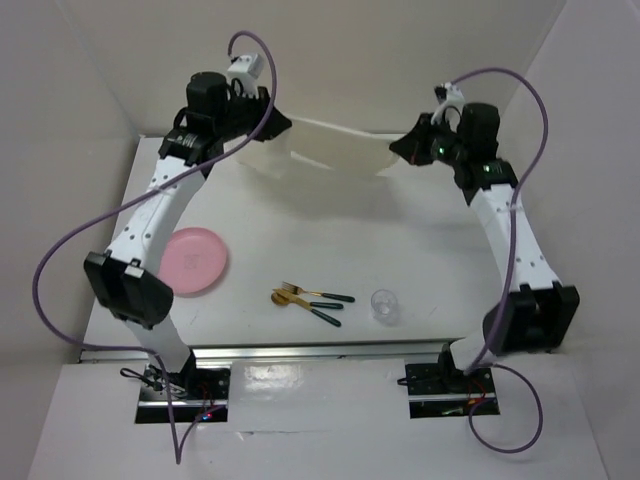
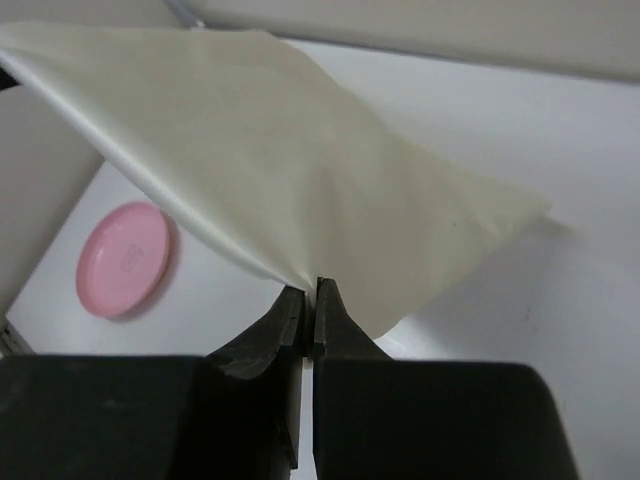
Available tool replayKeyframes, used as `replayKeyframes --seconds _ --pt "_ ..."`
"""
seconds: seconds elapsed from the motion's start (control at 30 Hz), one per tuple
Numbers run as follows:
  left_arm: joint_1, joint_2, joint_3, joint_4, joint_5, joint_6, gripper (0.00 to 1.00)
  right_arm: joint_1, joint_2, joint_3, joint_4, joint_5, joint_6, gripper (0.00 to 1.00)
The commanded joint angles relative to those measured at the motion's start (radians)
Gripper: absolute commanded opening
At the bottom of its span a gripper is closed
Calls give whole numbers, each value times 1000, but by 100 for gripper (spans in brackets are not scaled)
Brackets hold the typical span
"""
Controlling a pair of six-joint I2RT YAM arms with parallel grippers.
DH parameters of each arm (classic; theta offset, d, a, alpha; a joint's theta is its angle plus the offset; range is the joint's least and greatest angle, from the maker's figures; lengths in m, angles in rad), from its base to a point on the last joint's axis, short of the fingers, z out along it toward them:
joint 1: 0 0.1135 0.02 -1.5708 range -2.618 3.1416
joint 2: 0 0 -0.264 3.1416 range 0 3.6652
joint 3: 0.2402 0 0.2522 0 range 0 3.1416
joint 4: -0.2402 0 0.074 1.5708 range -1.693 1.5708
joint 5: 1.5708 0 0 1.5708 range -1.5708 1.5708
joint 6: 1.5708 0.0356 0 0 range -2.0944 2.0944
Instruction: Set the dinner table for one person
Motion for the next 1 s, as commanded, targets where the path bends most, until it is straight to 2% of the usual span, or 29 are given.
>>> replayKeyframes --seconds 0.0,0.03,0.07,0.1,0.13,0.17,0.2,0.27,0.33,0.37,0.4,0.43,0.47,0.5,0.53,0.6,0.63,0.7,0.73,0.77,0.8,0.9,0.97 --pt "5 -129 -175 -152 138 110 46 -21 -206 -291 154 72 -32 0" --pt "5 -146 -259 -175 138 110 62 -21 -239 -343 154 116 -32 0" --pt "5 -158 -289 -198 118 121 72 -21 -270 -389 163 137 -32 2" --pt "14 -158 -307 -254 95 133 80 -21 -297 -432 163 160 -32 11" --pt "14 -158 -323 -279 74 133 83 -21 -340 -468 163 180 -18 44" --pt "24 -149 -332 -302 22 133 84 -21 -359 -524 149 221 3 63" --pt "24 -138 -332 -320 22 133 84 -21 -371 -542 137 243 23 75" --pt "48 -102 -341 -360 -1 119 82 -21 -406 -582 112 296 54 89" --pt "74 -80 -352 -360 -38 69 74 -21 -426 -592 112 330 98 89" --pt "74 -53 -363 -360 -85 50 68 -21 -436 -601 112 356 98 89" --pt "86 -37 -363 -382 -107 3 45 -21 -451 -601 112 370 115 87" --pt "87 -22 -363 -393 -124 -19 34 -21 -451 -601 100 382 129 84" --pt "100 -8 -363 -402 -142 -40 28 -21 -451 -601 100 391 129 78" --pt "109 4 -363 -428 -191 -66 21 -21 -451 -601 73 402 138 71" --pt "110 13 -363 -428 -216 -117 14 -21 -434 -589 50 402 156 47" --pt "110 14 -422 -440 -280 -189 17 -21 -370 -569 -50 383 187 27" --pt "110 -15 -452 -451 -331 -248 24 -21 -347 -569 -79 360 221 17" --pt "110 -48 -545 -442 -372 -281 48 -21 -286 -582 -131 313 248 17" --pt "110 -62 -573 -442 -414 -307 58 -21 -276 -602 -145 274 276 22" --pt "110 -83 -600 -428 -429 -307 65 -21 -276 -624 -146 260 287 41" --pt "110 -83 -622 -419 -429 -307 72 -12 -276 -672 -146 247 298 52" --pt "110 -71 -659 -419 -445 -295 72 -12 -256 -731 -146 237 327 77" --pt "110 -49 -668 -410 -445 -286 72 -12 -241 -745 -146 247 345 79"
